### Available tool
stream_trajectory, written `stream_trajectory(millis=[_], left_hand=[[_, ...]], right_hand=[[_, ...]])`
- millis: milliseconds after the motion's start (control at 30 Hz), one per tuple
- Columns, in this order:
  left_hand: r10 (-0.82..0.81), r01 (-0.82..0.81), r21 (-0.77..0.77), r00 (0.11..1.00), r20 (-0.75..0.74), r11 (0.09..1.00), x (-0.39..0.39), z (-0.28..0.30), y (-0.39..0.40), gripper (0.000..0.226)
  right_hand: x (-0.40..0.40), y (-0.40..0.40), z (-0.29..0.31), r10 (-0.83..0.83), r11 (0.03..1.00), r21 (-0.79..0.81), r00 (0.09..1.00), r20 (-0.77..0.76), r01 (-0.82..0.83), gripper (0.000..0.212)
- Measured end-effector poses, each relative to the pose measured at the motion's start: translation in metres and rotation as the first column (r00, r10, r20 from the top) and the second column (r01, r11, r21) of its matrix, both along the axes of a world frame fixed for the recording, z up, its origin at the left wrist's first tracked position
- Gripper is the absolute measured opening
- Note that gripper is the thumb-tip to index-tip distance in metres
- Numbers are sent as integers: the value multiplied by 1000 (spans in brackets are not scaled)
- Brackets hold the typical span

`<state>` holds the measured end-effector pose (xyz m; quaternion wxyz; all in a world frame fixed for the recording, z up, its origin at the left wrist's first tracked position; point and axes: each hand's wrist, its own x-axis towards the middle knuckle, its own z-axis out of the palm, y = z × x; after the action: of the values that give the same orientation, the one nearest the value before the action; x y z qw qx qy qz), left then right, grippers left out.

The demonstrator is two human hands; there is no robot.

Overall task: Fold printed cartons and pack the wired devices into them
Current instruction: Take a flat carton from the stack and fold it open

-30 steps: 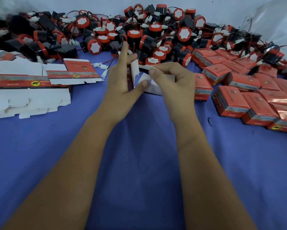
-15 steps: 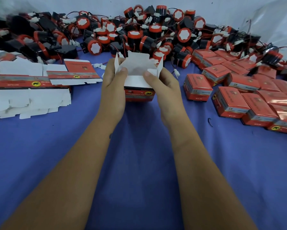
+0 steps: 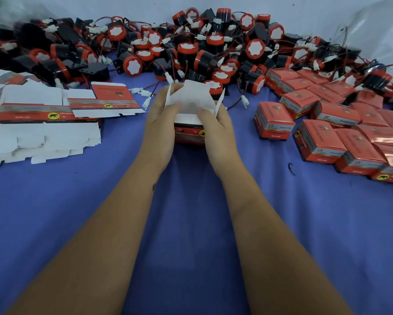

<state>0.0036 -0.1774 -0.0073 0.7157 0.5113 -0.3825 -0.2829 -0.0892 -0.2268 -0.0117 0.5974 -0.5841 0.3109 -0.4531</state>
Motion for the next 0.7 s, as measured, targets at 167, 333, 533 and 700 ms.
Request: stream_trajectory(millis=[167, 333, 533, 700], left_hand=[[-109, 110, -21, 992, 57, 994, -2, -3, -1, 39], [-78, 67, 89, 989, 122, 994, -1, -5, -3, 35], [-24, 9, 137, 995, 102, 990, 1, -6, -4, 27], [-9, 7, 33, 997, 70, 999, 4, -2, 0, 45]], right_hand=[[-8, -3, 0, -27, 999, 33, 997, 77, 24, 19], [-14, -8, 0, -96, 995, 36, 994, -57, 98, 11], [-14, -6, -4, -20, 1000, -13, 999, -36, 20, 18], [-10, -3, -7, 20, 1000, 22, 999, -30, -19, 23]])
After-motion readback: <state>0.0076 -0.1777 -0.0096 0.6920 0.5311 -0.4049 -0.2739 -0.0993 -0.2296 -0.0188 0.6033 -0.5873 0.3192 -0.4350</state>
